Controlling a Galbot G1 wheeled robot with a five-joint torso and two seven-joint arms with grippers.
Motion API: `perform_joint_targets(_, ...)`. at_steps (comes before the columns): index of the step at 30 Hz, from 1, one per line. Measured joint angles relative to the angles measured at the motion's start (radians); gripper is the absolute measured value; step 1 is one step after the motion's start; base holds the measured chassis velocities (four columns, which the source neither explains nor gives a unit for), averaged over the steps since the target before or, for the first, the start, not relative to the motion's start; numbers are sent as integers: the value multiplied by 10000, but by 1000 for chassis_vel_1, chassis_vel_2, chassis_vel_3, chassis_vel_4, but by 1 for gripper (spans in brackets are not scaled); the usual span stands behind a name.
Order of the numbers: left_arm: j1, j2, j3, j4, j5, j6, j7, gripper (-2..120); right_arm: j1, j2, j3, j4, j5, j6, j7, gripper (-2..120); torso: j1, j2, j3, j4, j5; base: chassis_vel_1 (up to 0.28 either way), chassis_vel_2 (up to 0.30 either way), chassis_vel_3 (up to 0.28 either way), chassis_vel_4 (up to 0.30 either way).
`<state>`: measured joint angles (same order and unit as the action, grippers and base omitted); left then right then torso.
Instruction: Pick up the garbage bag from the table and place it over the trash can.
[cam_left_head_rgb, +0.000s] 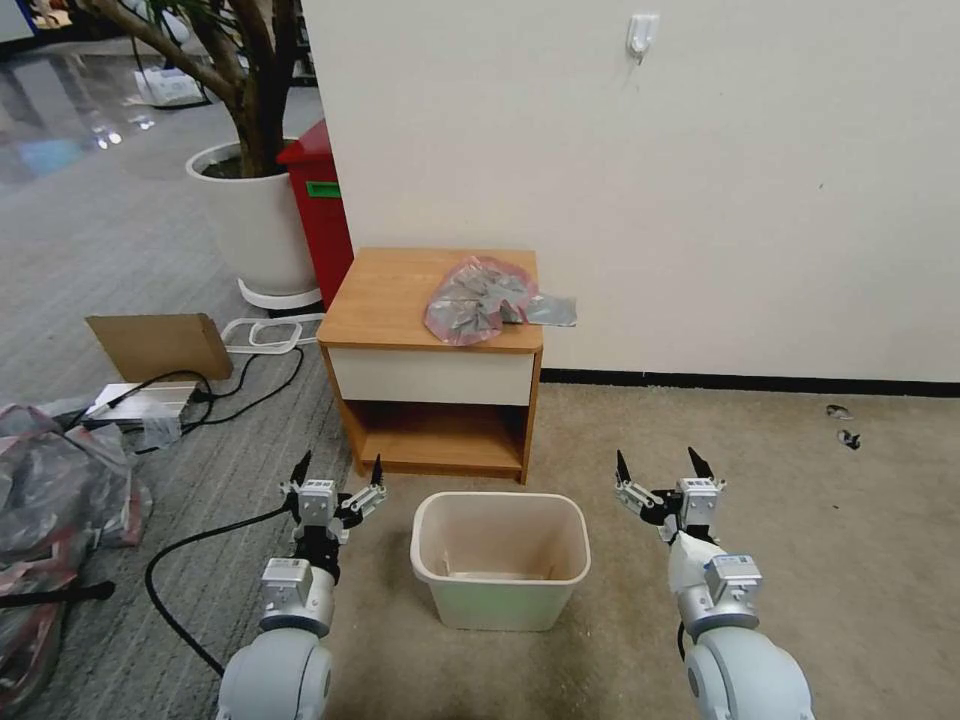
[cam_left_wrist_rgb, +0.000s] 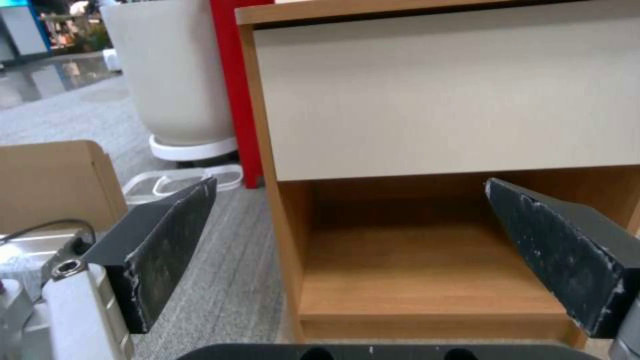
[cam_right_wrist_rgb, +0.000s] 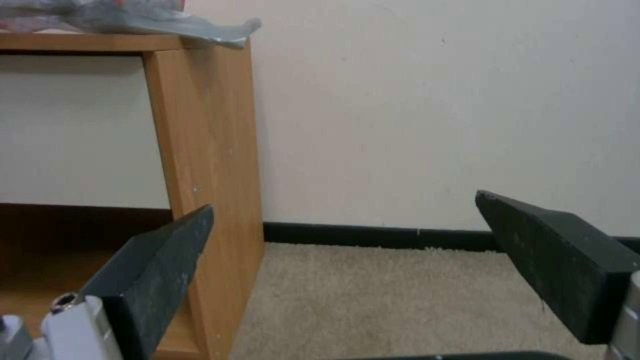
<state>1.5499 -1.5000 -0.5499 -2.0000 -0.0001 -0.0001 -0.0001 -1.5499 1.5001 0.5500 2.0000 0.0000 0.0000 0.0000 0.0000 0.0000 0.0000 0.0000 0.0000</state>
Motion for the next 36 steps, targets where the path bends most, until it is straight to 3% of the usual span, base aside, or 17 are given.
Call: perform_joint_targets(36,24,15,-23,-52,-16,17,-2,100,-8,0,6,39,7,-5,0,100,0,0,0,0,0,0,0,0,0)
